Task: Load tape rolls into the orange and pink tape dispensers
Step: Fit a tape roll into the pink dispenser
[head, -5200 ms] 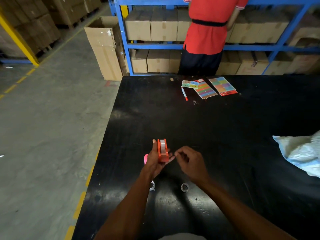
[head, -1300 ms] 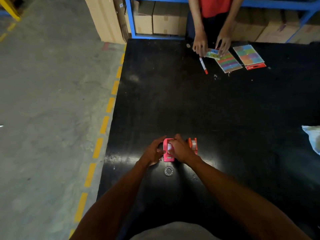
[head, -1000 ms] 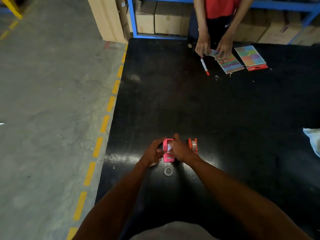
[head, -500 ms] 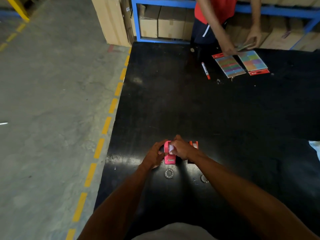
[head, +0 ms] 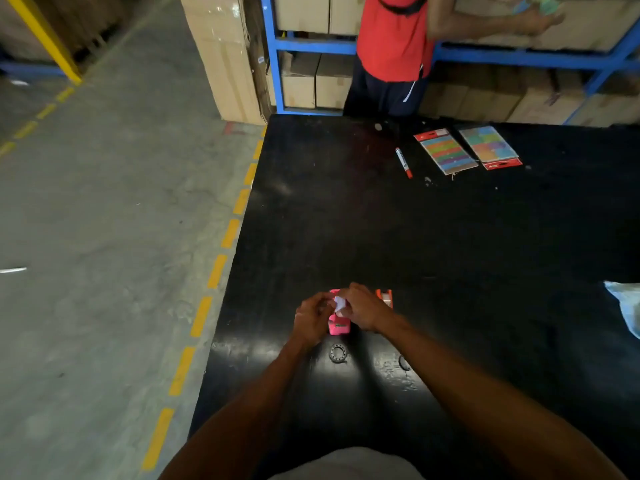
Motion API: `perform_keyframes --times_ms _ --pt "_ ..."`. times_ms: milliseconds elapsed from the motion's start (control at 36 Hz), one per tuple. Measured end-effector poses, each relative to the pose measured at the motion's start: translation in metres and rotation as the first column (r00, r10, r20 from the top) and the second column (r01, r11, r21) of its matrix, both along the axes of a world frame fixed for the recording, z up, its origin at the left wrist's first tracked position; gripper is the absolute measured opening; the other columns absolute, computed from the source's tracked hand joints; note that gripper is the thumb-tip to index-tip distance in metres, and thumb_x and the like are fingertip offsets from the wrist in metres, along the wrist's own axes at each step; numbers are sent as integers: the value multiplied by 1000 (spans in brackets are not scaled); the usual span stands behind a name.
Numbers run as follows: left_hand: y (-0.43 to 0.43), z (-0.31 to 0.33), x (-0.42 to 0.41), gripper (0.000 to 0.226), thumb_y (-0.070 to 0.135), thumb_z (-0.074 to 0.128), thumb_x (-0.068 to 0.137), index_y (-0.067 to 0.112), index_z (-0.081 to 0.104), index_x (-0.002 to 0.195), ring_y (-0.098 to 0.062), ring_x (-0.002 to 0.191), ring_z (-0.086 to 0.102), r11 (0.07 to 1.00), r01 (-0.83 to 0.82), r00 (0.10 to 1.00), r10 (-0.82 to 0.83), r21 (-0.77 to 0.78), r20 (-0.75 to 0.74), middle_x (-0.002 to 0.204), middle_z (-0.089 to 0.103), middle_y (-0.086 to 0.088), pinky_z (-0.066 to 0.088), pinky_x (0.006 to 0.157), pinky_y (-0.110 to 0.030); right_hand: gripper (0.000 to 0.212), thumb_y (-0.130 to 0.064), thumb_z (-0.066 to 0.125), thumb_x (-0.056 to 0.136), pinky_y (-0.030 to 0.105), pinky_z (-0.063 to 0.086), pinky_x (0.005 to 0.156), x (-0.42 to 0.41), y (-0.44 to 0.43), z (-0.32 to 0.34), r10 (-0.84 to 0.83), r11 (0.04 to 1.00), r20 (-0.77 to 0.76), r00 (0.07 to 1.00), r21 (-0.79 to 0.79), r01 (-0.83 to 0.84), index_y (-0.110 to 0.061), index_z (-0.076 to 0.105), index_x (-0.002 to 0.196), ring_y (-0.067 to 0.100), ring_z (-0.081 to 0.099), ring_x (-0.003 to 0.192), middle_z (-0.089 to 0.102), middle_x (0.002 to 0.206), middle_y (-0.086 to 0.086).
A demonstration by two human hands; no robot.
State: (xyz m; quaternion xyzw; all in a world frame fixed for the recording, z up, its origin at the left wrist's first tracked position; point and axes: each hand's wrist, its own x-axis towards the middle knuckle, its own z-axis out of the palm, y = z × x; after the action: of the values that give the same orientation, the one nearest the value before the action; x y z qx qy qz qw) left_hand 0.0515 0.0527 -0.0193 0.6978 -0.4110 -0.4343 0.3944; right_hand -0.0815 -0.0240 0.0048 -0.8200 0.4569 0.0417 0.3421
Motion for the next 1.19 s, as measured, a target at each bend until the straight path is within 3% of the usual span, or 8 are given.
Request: perform_keyframes --times_ms 111,222,389,500,694,917,1083,1194 --pt "5 3 -6 19 4 61 92 -2 70 108 -37 96 72 1000 8 1000 -8 -23 -22 100 75 -22 57 88 -43 43 -23 70 90 36 42 101 -2 7 11 6 1000 -7 1000 10 -6 -2 63 128 35 57 118 63 122 24" --pt "12 6 -11 18 -3 60 91 -3 69 107 -25 84 70 999 5 1000 -5 -52 -13 95 74 -18 56 71 -15 33 -18 65 92 33 37 96 -6 20 19 -25 999 10 1000 24 25 -3 66 121 30 60 115 66 119 18" --pt "22 6 -17 17 -7 54 93 -10 61 107 -8 66 69 1000 -28 991 27 -3 -134 96 70 -24 57 58 -13 17 -16 63 91 32 52 81 -10 31 24 -54 996 17 998 68 52 1 69 91 26 68 92 72 103 16" --pt "29 6 -21 22 0 54 96 -8 62 115 -24 79 70 999 -39 984 41 12 -174 107 70 -26 58 61 -12 17 -11 59 91 39 54 87 -13 35 24 -42 998 -31 999 34 43 0 67 100 31 67 102 70 110 18" --pt "35 6 -23 24 -3 60 92 -12 62 114 -31 96 67 999 -42 971 42 4 -235 111 68 -33 56 92 -50 20 -16 59 93 39 53 86 -17 41 25 -76 997 5 997 28 76 1 67 100 30 66 99 69 107 16" --pt "33 10 -17 24 -6 64 88 -15 60 110 -31 86 65 995 -81 965 94 63 -244 96 67 -29 54 90 -57 18 -15 68 85 40 53 89 -39 51 18 -113 994 -11 994 8 113 -1 66 96 31 65 101 71 104 16" --pt "34 11 -6 24 -9 60 89 -18 60 111 -23 74 63 991 -61 963 90 120 -255 87 65 -19 58 80 -39 39 -18 71 86 35 51 84 -51 68 -5 -64 992 -113 992 105 76 -14 43 114 28 63 101 59 104 8" --pt "35 11 1 24 -11 58 90 -18 59 112 -16 70 63 987 -36 963 76 155 -260 84 65 -16 56 62 -17 49 -30 76 85 34 50 84 -53 85 -26 -72 992 -195 978 92 91 -14 49 122 27 62 107 62 120 11"
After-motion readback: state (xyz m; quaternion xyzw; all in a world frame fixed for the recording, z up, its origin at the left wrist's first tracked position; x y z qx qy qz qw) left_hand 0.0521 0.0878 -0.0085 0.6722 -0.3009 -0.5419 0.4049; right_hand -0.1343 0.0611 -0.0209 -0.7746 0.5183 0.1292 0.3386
